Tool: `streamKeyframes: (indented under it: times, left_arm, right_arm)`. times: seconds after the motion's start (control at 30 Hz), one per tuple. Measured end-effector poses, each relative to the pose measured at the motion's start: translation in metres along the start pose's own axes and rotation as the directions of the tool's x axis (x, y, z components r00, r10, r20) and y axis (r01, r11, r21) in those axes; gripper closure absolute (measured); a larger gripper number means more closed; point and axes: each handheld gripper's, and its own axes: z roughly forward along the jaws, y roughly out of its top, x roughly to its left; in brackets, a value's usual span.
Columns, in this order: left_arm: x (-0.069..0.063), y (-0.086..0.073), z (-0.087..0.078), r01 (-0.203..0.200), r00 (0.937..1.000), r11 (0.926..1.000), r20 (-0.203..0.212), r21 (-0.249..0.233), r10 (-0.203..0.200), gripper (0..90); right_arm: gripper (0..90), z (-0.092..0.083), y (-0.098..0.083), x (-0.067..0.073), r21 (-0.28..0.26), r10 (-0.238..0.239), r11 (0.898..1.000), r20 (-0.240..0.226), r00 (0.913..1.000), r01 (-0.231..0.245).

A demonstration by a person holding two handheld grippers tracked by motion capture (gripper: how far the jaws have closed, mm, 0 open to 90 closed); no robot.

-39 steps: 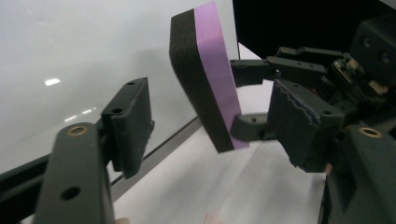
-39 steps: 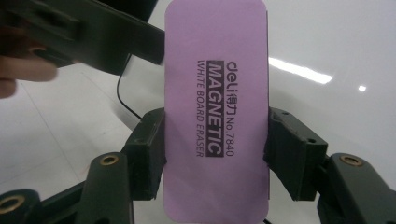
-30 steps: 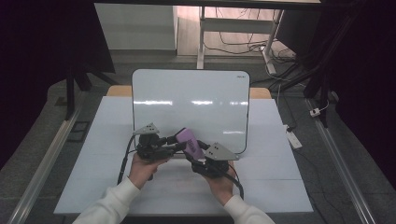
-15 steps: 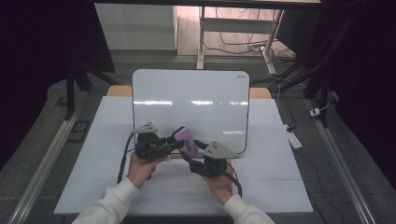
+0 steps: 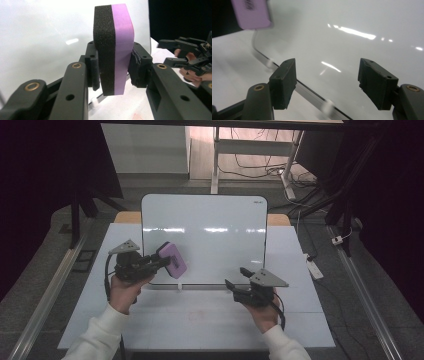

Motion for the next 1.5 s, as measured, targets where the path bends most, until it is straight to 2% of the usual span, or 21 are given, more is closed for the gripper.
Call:
streamKeyframes:
  times: [0.13,0.27,0.33,0.43,0.53,0.6,0.83,1.1,1.3,1.5]
  left_arm:
    - [0.006,0.003,-0.006,0.001,0.9996,1.0,-0.029,0.001,-0.001,63.6]
    - [0.012,0.01,-0.011,-0.003,0.9987,1.0,-0.05,0.0,0.003,63.6]
    - [0.016,0.017,-0.014,-0.003,0.9981,1.0,-0.061,0.005,0.003,63.6]
    - [0.022,0.032,-0.019,-0.011,0.9949,0.9998,-0.1,0.014,0.012,63.6]
    - [0.027,0.048,-0.025,-0.02,0.9896,0.9996,-0.142,0.019,0.022,63.6]
    - [0.031,0.057,-0.03,-0.02,0.9876,0.9996,-0.155,0.018,0.022,63.6]
    - [0.04,0.077,-0.042,-0.019,0.9782,0.9995,-0.206,0.027,0.024,63.5]
    - [0.046,0.093,-0.03,-0.024,0.9669,0.9972,-0.252,0.071,0.041,63.5]
    - [0.05,0.103,-0.022,-0.016,0.9618,0.9958,-0.271,0.09,0.04,63.3]
    - [0.051,0.112,-0.011,-0.011,0.9619,0.9952,-0.271,0.097,0.037,63.1]
  right_arm:
    - [30.4,-0.019,-0.011,-0.02,0.004,0.014,1.0,0.049,0.9987,-0.014]
    - [30.4,-0.037,-0.021,-0.034,0.012,-0.01,1.0,0.094,0.9955,0.009]
    - [30.4,-0.045,-0.027,-0.039,0.021,-0.032,0.999,0.119,0.9924,0.03]
    - [30.4,-0.053,-0.036,-0.046,0.04,-0.055,0.998,0.155,0.9863,0.049]
    - [30.4,-0.056,-0.04,-0.052,0.038,-0.036,0.999,0.169,0.985,0.03]
    - [30.4,-0.058,-0.041,-0.056,0.032,-0.022,0.999,0.175,0.9843,0.017]
    - [30.4,-0.062,-0.043,-0.061,0.03,-0.02,0.999,0.2,0.9797,0.014]
    - [30.4,-0.062,-0.043,-0.063,0.027,-0.016,1.0,0.213,0.9769,0.011]
    - [30.4,-0.062,-0.044,-0.064,0.028,-0.018,1.0,0.214,0.9767,0.012]
    - [30.3,-0.061,-0.044,-0.062,0.029,-0.023,0.999,0.214,0.9766,0.018]
